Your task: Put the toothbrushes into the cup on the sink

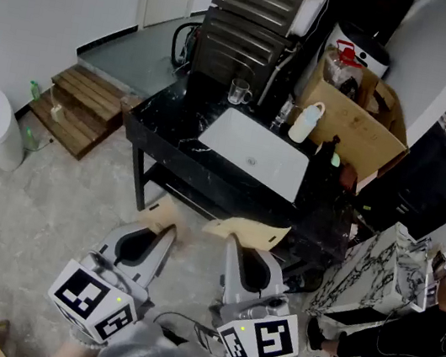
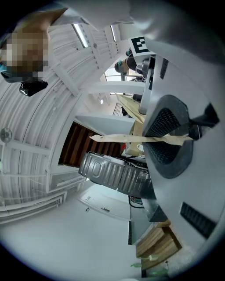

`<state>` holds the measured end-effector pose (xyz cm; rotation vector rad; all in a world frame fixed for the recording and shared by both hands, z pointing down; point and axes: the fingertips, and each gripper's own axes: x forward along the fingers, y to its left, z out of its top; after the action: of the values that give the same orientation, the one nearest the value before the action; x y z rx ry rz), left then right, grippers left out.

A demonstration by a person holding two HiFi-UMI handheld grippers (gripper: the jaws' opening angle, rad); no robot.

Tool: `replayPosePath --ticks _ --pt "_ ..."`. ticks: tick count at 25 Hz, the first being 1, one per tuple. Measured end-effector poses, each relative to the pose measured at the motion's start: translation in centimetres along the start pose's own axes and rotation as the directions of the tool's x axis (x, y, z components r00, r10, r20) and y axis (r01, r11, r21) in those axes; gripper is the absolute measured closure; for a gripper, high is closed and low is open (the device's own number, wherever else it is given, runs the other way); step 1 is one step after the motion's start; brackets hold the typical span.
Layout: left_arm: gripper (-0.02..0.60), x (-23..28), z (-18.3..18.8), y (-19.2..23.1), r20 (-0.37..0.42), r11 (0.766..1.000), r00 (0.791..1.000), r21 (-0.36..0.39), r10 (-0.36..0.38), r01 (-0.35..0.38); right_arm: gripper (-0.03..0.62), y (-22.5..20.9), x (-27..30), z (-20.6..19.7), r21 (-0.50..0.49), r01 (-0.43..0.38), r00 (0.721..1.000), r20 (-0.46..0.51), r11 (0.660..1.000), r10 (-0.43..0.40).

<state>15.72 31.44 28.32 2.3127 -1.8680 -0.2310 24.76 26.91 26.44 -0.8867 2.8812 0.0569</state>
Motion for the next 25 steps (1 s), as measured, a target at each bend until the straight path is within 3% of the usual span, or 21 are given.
replayPosePath --ticks 14,25 --pt "0.554 -0.1 -0.2 -0.7 0.001 1.000 1.000 0.004 0.009 -0.009 0.566 -0.2 -0.6 0.1 0.015 -0.009 1.000 0.008 1.000 0.009" --pt "0.554 -0.7 -0.5 -1.4 0.007 0.998 0.998 0.005 0.057 -0.057 0.566 -0.7 -1.7 0.0 0.034 -0.032 0.999 0.007 0.999 0.031"
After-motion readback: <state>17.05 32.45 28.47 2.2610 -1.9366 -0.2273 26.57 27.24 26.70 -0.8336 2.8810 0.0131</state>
